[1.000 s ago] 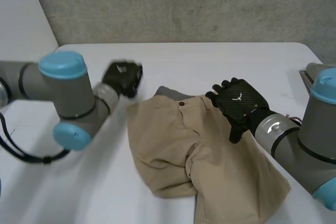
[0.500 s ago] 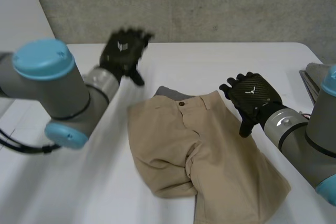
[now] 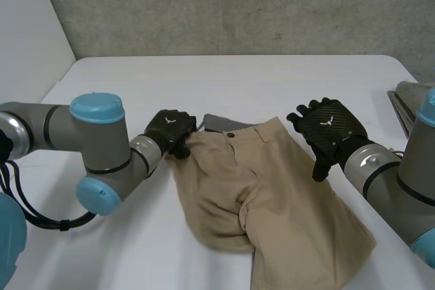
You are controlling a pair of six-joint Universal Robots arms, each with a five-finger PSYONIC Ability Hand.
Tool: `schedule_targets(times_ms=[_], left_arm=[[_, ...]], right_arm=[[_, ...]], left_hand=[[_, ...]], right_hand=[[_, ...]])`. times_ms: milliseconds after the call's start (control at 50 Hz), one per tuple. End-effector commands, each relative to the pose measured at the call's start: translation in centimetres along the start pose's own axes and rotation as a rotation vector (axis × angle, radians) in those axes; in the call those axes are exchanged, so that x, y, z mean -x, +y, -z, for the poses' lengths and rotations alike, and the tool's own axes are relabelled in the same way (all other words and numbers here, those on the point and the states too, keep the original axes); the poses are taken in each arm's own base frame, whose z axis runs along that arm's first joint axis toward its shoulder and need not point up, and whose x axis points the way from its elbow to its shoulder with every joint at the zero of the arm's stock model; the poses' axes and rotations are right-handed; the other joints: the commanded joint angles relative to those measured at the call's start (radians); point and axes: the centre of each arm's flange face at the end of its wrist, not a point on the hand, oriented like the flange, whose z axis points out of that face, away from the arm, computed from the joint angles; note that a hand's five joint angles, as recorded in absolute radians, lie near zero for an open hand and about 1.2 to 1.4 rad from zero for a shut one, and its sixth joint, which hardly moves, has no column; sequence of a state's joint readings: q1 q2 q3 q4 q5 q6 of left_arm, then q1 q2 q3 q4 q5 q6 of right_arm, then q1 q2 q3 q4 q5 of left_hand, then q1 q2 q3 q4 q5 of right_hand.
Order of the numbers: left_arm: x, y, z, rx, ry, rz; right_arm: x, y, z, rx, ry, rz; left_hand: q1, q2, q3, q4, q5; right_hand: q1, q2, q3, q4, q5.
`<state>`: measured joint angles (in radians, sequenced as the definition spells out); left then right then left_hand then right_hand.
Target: Fold the laundry.
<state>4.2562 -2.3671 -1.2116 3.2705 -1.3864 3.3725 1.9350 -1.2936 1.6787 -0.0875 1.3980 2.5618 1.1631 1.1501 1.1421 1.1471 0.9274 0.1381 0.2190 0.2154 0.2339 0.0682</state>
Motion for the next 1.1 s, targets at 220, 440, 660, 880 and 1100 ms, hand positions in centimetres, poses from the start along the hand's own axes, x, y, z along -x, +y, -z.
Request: schedule_targets(times_ms=[220, 440, 660, 880, 1100], left_arm=[[5.7, -19.7, 4.8, -0.697, -0.330, -0.136], [-6.7, -18.8, 7.4, -0.730, 0.080, -0.178], [-18.2, -8.5, 11.4, -0.416, 0.453, -0.156], [-9.7, -9.5, 8.5, -0.351, 0.198, -0.113], [-3.0, -8.5, 9.6, -0.275, 0.036, -0.075]], right_arm=[[-0.3, -0.2, -0.2, -0.009, 0.017, 0.003], [-3.3, 0.6, -0.6, 0.030, 0.128, -0.038], [-7.6, 1.1, -0.8, 0.044, 0.252, -0.071], [-7.8, 0.6, -0.5, 0.033, 0.253, -0.054], [-6.9, -2.4, 3.2, -0.006, 0.192, 0.023]], left_hand=[[0.233, 0.246, 0.254, 0.249, 0.294], [0.233, 0.246, 0.254, 0.249, 0.294], [-0.953, -0.940, -0.932, -0.937, -0.891], [-0.989, -0.976, -0.968, -0.973, -0.927], [-0.989, -0.976, -0.968, -0.973, -0.927]], right_hand=[[0.036, -0.044, -0.041, -0.059, -0.068], [0.036, -0.044, -0.041, -0.059, -0.068], [0.036, -0.044, -0.041, -0.059, -0.068], [0.036, -0.044, -0.041, -0.059, -0.068], [0.036, -0.044, -0.041, -0.059, -0.068]])
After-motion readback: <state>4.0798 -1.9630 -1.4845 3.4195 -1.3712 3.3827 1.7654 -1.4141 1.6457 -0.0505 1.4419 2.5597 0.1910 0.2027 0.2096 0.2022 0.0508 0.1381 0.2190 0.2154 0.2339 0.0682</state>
